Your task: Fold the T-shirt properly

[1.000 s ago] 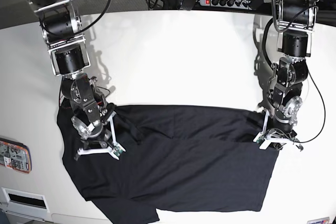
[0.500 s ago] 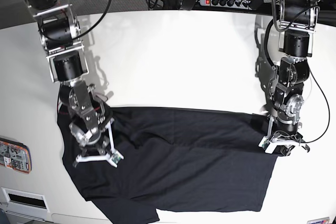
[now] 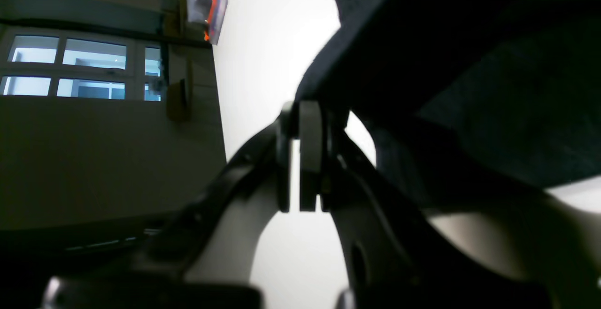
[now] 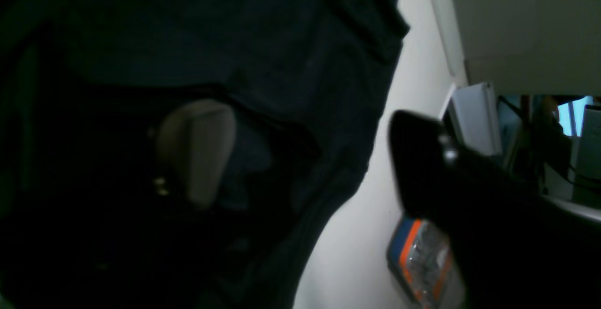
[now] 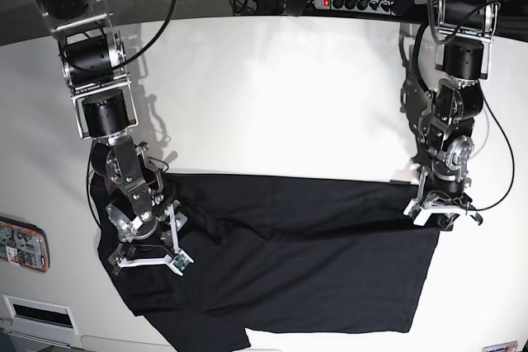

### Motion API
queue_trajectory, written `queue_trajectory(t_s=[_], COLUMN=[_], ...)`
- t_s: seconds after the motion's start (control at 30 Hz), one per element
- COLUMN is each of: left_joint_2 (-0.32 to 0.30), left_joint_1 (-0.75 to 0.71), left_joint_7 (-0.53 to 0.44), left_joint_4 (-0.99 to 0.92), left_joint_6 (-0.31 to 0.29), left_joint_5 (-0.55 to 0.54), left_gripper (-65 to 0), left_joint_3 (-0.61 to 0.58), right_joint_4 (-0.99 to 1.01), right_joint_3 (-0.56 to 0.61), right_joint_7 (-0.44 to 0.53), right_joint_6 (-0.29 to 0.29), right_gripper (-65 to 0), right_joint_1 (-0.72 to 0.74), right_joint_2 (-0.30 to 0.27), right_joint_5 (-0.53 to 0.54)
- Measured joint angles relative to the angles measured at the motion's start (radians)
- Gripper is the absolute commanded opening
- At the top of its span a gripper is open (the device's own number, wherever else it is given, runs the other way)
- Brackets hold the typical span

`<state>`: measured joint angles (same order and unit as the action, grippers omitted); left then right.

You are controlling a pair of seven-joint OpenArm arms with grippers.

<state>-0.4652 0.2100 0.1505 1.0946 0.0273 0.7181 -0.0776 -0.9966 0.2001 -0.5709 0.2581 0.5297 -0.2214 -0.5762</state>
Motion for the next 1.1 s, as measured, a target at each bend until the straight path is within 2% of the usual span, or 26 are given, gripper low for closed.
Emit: queue_trajectory(t_s=[0.1,0.23,0.47,0.5,0.57,0.63,0.7,0.83,0.9,1.03,1.1], left_joint_2=[0.0,-0.001,0.008,0.02,0.038,0.047,0.039,0.043,0.044,0.057,0.093], left_joint_1=[0.003,0.011,0.098,0.109,0.111,0.106,0.106,0.109,0.109,0.106,0.106], left_joint_7=[0.0,0.0,-0.002,0.0,0.005,0.0,0.008,0.006,0.007,0.015,0.016], left_joint_4=[0.0,0.0,-0.07,-0.088,-0.098,-0.098,-0.098,-0.098,-0.098,-0.098,-0.097], left_joint_6=[0.005,0.005,0.009,0.021,0.079,0.141,0.146,0.141,0.141,0.156,0.15], left_joint_5=[0.0,0.0,-0.002,-0.003,-0.006,-0.005,-0.007,-0.007,-0.008,-0.021,-0.101], left_gripper=[-65.0,-65.0,-65.0,-61.0,-44.4,-32.2,-26.9,-27.5,-28.2,-30.9,-32.0], left_joint_3=[0.0,0.002,0.004,0.01,0.022,0.019,-0.014,-0.049,-0.048,-0.032,0.004], right_joint_4=[-0.004,-0.026,-0.194,-0.209,-0.228,-0.232,-0.24,-0.266,-0.266,-0.255,-0.253], right_joint_3=[0.0,0.0,-0.002,-0.004,-0.003,0.003,0.004,-0.002,-0.028,-0.172,-0.252], right_joint_7=[0.0,-0.007,0.001,0.001,-0.009,-0.022,-0.021,0.002,-0.006,-0.045,-0.053], right_joint_6=[0.0,0.004,-0.014,-0.015,-0.004,0.019,0.011,-0.015,-0.007,0.006,0.0], right_gripper=[-3.4,-3.3,-3.3,-3.3,-3.3,-3.3,-3.3,-3.3,-3.3,-3.3,-3.3], right_joint_1=[-0.004,-0.012,-0.023,-0.04,-0.093,-0.122,-0.12,-0.086,-0.104,-0.197,-0.209], right_joint_2=[0.0,-0.001,0.007,0.01,0.015,0.017,0.018,0.02,0.025,0.037,0.036], right_joint_5=[0.0,-0.001,-0.001,-0.003,0.0,0.001,0.0,0.0,0.011,0.152,0.219])
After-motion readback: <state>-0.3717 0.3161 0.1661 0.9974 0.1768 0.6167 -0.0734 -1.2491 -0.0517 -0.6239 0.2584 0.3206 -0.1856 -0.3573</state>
